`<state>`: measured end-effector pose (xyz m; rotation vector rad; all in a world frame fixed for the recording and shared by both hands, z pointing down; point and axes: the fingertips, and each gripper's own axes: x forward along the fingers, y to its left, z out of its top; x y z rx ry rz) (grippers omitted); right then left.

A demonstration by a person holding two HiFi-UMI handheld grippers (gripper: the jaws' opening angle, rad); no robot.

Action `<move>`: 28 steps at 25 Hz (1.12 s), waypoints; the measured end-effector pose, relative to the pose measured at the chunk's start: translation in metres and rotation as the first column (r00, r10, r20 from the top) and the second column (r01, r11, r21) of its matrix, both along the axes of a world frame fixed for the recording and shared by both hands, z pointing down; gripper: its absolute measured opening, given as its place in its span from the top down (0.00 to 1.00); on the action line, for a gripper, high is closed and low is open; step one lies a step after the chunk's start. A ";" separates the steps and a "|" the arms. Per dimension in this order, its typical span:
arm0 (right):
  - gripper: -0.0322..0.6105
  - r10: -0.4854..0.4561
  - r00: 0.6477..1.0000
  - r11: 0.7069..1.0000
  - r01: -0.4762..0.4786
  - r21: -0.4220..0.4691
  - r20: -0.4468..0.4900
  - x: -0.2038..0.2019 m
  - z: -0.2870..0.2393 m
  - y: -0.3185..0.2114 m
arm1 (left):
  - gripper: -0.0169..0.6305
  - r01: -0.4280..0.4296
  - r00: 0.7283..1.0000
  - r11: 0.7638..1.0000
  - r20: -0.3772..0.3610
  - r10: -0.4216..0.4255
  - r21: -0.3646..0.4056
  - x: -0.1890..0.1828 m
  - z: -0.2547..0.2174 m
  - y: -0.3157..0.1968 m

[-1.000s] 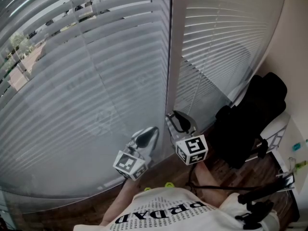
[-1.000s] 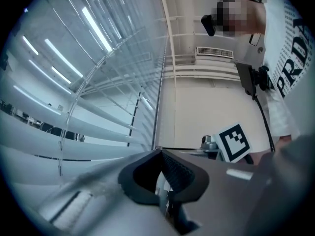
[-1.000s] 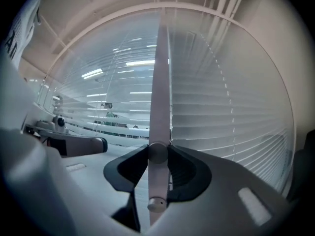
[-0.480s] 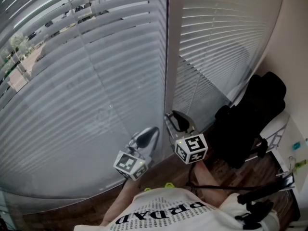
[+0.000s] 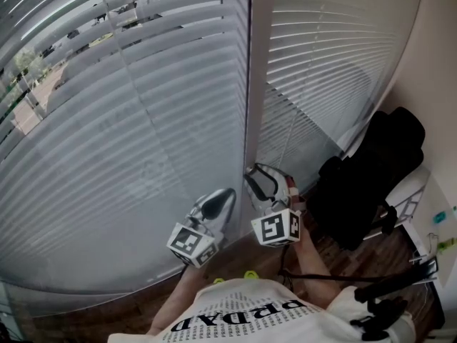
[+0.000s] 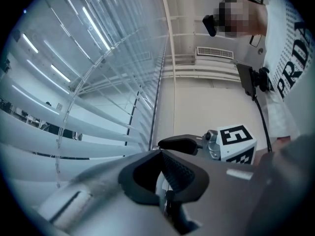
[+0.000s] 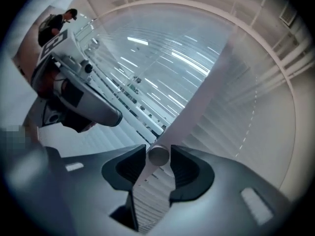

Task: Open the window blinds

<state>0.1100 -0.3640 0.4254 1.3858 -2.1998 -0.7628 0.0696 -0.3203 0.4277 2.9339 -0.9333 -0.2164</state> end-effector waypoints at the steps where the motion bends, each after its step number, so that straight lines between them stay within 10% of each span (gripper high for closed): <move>1: 0.69 0.003 1.000 1.000 -0.003 0.004 -0.023 -0.001 0.002 -0.001 | 0.99 -0.002 1.000 1.000 0.001 0.002 0.000 0.001 0.000 0.000; 10: 0.74 0.034 0.998 0.999 -0.033 0.033 -0.045 0.000 0.001 -0.003 | 0.99 0.010 1.000 1.000 0.002 -0.010 0.007 -0.008 -0.002 0.001; 28: 0.74 0.042 0.897 0.988 0.027 -0.149 0.440 0.009 -0.004 -0.007 | 0.99 -0.004 1.000 1.000 -0.009 0.004 0.000 -0.004 -0.001 -0.001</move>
